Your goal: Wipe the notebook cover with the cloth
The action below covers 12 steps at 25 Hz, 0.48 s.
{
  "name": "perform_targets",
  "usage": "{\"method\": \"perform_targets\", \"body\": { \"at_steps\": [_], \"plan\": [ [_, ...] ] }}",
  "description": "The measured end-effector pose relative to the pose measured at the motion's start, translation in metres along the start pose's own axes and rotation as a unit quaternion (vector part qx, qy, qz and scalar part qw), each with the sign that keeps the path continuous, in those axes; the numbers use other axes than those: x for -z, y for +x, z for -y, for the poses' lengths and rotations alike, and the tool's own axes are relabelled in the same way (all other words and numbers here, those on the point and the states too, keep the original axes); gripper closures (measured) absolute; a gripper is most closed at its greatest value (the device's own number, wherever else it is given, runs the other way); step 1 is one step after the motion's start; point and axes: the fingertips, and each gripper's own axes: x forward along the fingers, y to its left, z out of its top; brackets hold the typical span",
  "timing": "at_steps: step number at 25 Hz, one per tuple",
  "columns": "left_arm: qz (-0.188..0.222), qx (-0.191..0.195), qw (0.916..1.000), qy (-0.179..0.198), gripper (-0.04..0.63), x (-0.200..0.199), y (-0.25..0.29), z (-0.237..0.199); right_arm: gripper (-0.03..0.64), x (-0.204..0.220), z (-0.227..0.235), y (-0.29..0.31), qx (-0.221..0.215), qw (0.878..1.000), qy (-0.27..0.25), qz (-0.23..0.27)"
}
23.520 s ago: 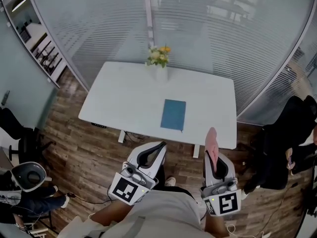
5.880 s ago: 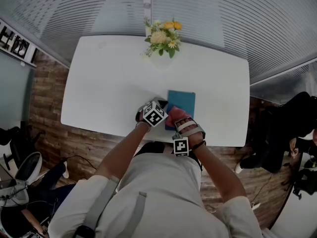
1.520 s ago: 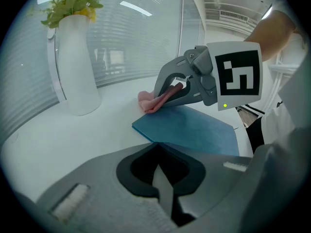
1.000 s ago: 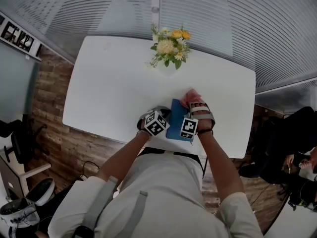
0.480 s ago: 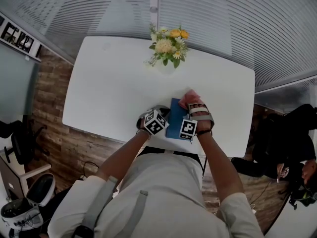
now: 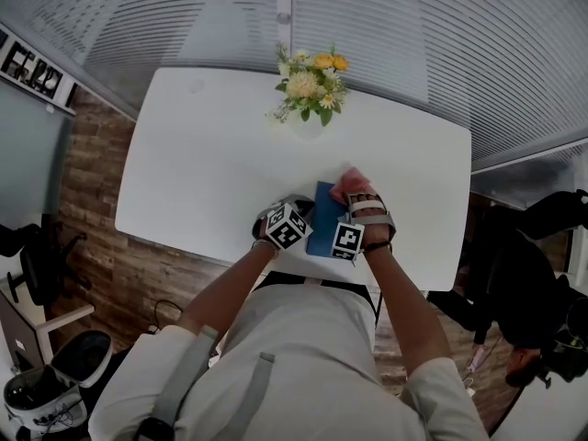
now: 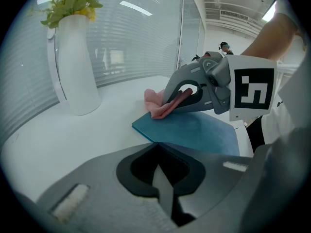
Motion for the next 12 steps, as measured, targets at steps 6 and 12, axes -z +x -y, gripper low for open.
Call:
{"method": "perform_targets", "body": {
  "at_steps": [6,12],
  "plan": [
    [0.000,0.001,1.0000,0.000,0.594,-0.0009,-0.0011,0.0009,0.617,-0.0009,-0.0026,-0.0025,-0.004,1.000,0.003,0.002],
    [0.000,0.002,1.0000,0.000,0.594,-0.0004,-0.0008,0.0002,0.617,-0.0026,-0.0048,-0.0037,-0.009,1.000,0.006,0.004]
  ]
}}
